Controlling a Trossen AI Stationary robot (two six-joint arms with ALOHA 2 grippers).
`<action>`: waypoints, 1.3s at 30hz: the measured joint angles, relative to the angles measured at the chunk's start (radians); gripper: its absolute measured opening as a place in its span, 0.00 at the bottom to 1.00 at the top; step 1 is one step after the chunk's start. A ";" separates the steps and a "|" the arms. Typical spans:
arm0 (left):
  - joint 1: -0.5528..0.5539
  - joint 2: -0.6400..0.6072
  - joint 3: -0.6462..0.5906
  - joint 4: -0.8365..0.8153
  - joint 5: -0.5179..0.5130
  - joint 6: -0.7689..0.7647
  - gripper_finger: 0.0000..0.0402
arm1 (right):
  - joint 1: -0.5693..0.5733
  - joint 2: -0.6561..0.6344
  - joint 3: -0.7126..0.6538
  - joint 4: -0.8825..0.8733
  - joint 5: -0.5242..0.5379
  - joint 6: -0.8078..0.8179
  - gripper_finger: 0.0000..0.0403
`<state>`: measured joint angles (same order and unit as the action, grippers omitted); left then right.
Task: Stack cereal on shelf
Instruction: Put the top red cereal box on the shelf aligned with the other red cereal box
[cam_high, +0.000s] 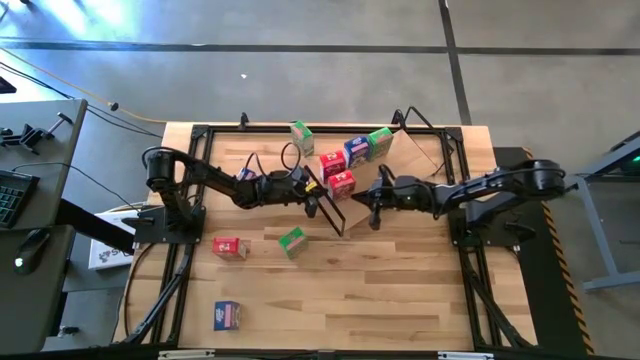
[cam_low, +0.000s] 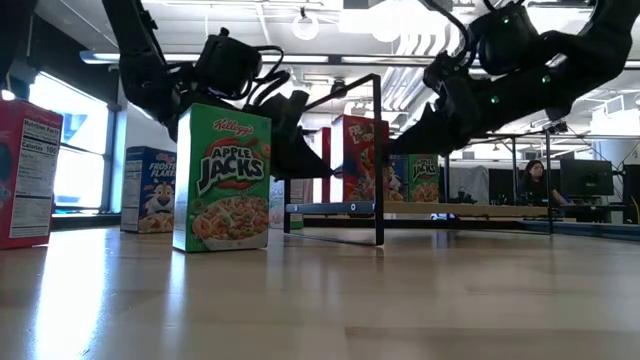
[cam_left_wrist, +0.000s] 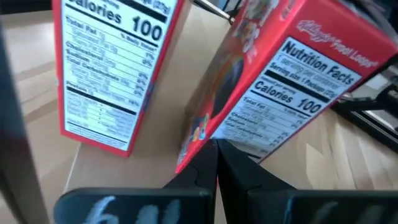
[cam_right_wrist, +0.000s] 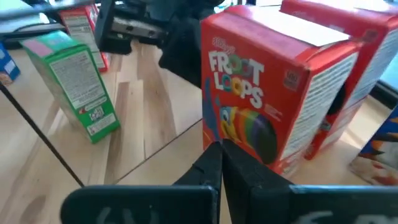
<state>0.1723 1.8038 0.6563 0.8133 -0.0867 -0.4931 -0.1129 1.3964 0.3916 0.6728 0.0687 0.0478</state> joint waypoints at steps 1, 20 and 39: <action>0.003 0.000 0.000 0.001 0.000 0.001 0.00 | 0.000 0.012 0.000 0.013 -0.002 0.000 0.00; 0.006 -0.003 -0.001 0.027 -0.004 0.046 0.00 | -0.041 0.197 0.125 0.049 -0.025 -0.014 0.00; -0.074 -0.174 -0.002 -0.187 0.041 0.084 0.00 | -0.079 0.077 0.126 -0.202 -0.138 -0.075 0.00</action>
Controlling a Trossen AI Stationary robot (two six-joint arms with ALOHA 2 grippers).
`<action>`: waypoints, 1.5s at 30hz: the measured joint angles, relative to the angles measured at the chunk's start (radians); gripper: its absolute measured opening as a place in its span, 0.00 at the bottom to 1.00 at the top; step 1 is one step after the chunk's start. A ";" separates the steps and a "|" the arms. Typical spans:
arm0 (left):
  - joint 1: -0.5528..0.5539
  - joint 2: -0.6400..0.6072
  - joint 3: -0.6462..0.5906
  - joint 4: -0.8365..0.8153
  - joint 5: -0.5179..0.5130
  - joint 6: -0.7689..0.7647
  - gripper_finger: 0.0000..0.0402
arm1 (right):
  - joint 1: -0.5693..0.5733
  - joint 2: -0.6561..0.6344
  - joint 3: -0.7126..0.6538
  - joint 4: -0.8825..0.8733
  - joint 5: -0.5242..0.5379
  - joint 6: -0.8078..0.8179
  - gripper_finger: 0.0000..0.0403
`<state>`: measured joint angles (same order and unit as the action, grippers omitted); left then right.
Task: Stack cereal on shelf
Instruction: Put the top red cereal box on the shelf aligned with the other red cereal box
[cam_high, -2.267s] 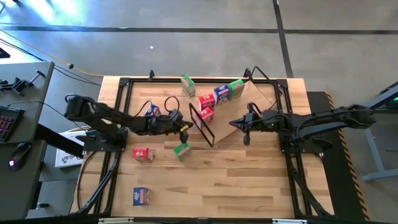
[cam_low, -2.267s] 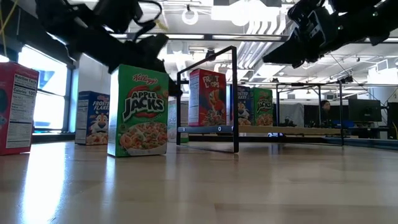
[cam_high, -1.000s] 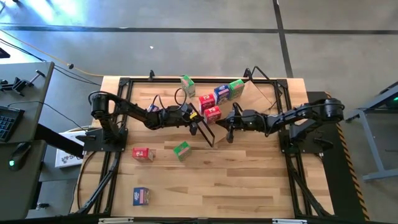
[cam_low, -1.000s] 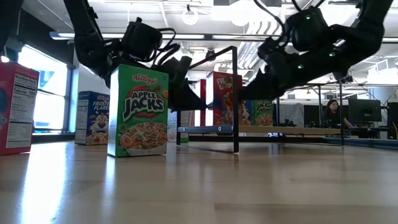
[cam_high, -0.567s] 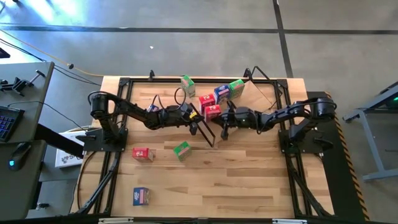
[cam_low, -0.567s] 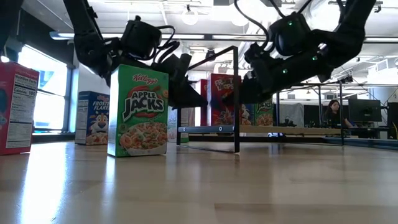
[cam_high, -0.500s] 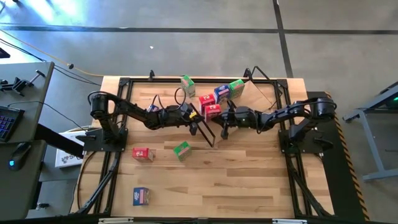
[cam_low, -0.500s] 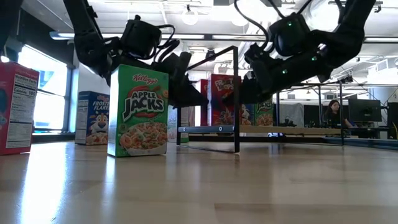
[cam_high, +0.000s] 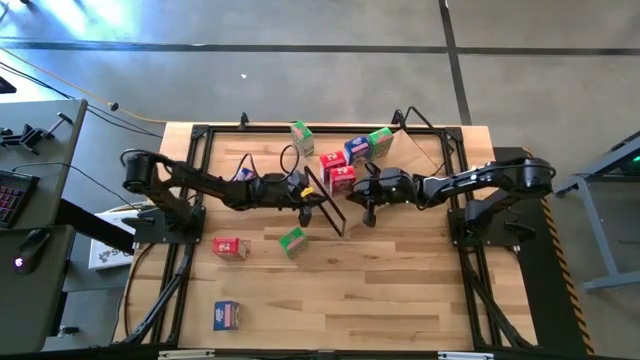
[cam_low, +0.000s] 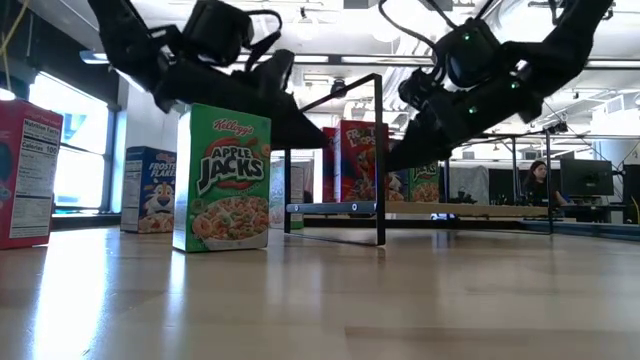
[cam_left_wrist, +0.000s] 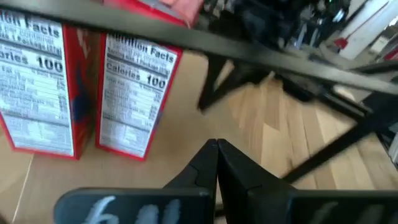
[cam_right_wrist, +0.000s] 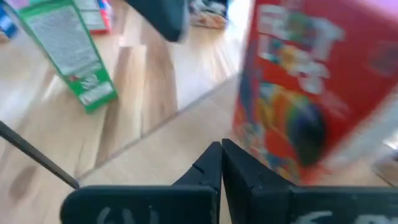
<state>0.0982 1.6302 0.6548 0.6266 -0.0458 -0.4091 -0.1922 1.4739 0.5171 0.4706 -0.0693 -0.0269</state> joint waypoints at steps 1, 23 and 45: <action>-0.003 -0.020 -0.004 -0.029 -0.001 0.000 0.00 | 0.000 -0.021 0.000 -0.036 0.025 -0.001 0.00; -0.020 -0.092 -0.037 -0.142 -0.072 0.030 0.00 | -0.072 -0.013 0.000 0.004 0.062 -0.026 0.00; -0.020 -0.092 -0.037 -0.144 -0.089 0.046 0.00 | -0.077 -0.013 0.000 0.074 0.065 -0.007 0.00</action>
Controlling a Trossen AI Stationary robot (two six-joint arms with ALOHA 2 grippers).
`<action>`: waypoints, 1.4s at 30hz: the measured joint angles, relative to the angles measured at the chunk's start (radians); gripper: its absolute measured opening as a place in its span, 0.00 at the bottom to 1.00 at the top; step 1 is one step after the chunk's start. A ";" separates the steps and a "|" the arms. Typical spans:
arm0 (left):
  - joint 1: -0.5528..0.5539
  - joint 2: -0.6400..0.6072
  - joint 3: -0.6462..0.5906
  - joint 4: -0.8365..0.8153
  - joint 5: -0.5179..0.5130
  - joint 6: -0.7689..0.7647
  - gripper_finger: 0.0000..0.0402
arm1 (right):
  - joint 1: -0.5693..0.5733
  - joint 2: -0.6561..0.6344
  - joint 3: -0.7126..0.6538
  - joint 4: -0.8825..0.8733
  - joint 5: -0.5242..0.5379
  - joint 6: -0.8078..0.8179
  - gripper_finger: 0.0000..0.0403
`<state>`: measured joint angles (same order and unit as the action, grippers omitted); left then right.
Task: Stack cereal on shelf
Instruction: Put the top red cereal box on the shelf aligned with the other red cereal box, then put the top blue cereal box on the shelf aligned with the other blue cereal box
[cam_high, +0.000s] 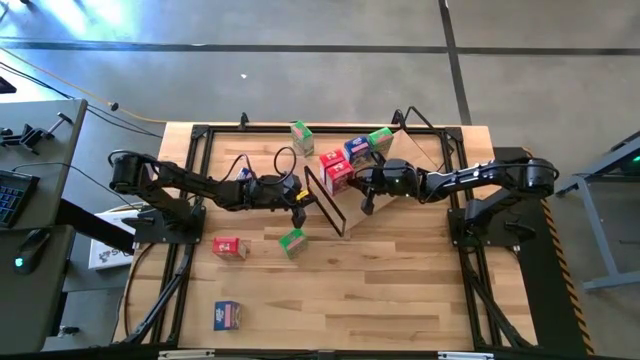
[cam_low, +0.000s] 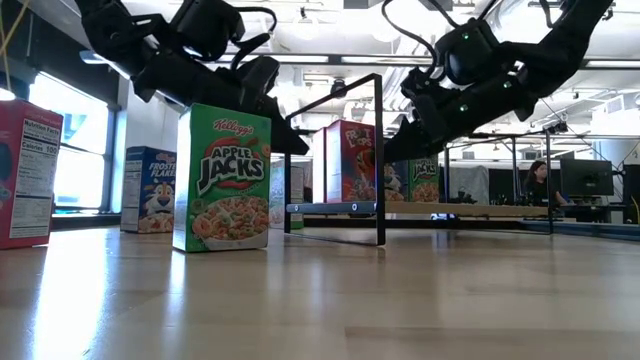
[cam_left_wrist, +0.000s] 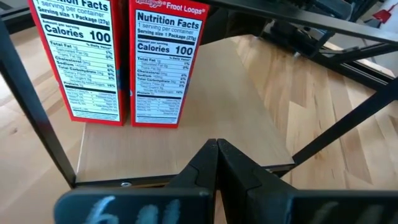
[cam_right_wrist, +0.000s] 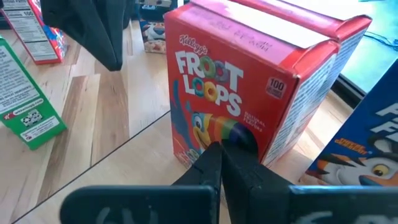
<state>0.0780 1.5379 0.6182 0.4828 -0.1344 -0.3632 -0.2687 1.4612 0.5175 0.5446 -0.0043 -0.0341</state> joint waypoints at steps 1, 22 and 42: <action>0.000 0.000 0.000 0.000 0.002 0.000 0.00 | 0.000 0.000 0.000 0.000 0.000 0.000 0.00; 0.041 -0.358 0.001 -0.352 -0.035 -0.026 0.00 | 0.007 -0.250 -0.049 -0.081 0.000 -0.091 0.00; 0.125 -0.497 0.293 -1.448 0.025 -0.210 0.34 | 0.095 -0.285 -0.143 0.073 0.003 -0.060 0.00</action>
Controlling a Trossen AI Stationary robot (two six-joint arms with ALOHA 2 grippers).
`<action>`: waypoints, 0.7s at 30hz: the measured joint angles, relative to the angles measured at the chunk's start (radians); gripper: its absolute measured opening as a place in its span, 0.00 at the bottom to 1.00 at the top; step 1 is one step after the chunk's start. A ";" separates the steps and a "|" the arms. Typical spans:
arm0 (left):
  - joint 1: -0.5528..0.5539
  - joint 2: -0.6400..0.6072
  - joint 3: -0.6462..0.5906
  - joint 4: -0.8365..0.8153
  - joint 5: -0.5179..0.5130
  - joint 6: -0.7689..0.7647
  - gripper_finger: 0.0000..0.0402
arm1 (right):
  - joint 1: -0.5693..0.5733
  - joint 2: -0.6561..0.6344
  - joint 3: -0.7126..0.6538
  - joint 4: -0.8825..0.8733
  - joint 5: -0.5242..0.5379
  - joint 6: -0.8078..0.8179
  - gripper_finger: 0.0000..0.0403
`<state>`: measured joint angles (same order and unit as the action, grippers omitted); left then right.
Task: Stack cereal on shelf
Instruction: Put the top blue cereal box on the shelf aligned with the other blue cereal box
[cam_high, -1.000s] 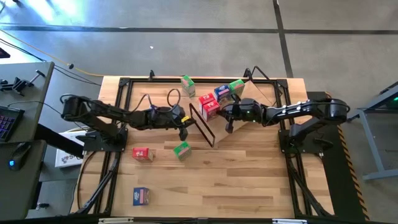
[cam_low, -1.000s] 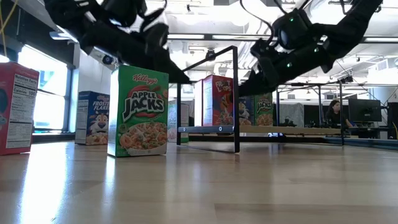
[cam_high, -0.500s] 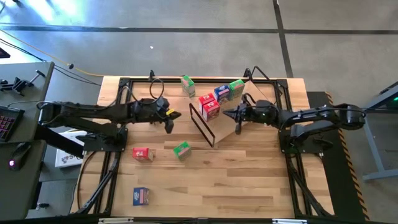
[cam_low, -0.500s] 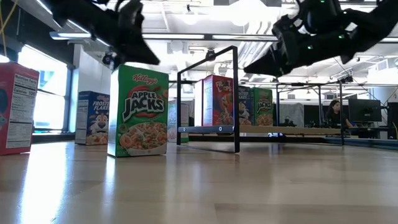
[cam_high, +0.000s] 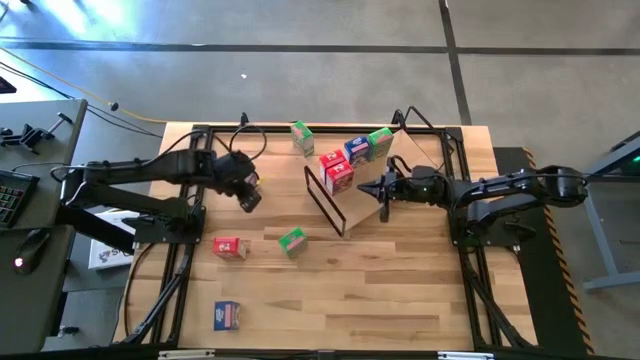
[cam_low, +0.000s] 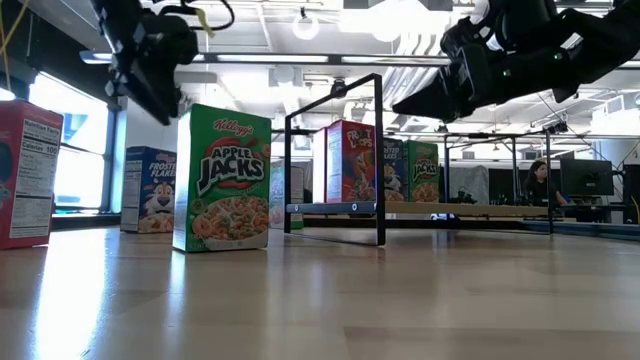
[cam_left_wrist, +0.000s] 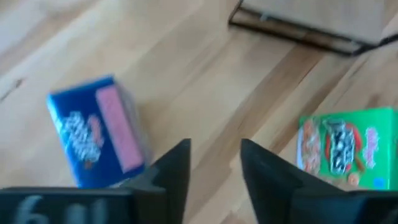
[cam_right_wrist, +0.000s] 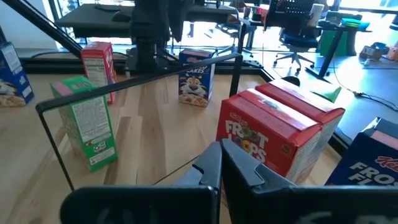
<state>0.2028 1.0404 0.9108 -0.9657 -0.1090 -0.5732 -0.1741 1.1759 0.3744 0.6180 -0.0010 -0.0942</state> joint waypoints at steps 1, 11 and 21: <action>0.007 0.002 0.008 -0.031 0.008 -0.002 0.38 | 0.000 0.000 0.000 -0.002 0.000 -0.002 0.00; 0.114 0.046 0.030 -0.204 0.020 -0.043 0.67 | 0.000 0.000 0.000 -0.038 0.000 -0.011 0.00; 0.225 0.163 0.030 -0.196 -0.026 0.053 0.74 | 0.000 0.000 0.000 -0.045 0.000 -0.015 0.00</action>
<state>0.4274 1.2035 0.9405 -1.1615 -0.1351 -0.5198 -0.1738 1.1759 0.3744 0.5732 -0.0010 -0.1097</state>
